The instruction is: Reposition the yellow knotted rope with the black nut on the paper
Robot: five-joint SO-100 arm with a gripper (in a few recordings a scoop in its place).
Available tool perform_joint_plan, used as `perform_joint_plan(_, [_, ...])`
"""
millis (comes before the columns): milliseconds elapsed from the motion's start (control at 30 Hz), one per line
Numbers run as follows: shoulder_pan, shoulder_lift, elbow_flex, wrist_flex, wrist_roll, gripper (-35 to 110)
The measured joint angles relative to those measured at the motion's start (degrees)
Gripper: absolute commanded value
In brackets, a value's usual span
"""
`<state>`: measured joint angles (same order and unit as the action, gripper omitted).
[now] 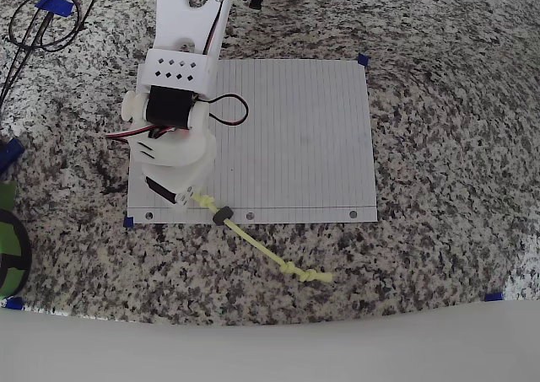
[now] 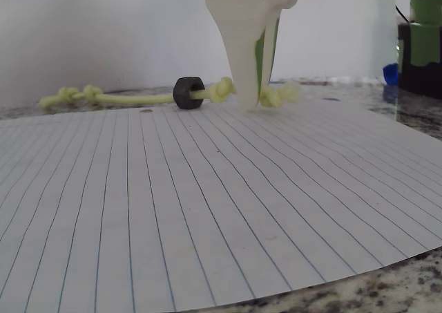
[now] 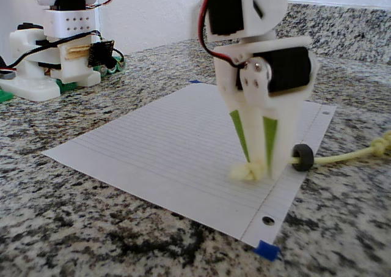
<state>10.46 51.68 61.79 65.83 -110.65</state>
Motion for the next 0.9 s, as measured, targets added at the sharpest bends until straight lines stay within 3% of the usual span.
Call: perform_joint_plan(900, [1.85, 0.0, -0.26, 4.22, -0.26, 35])
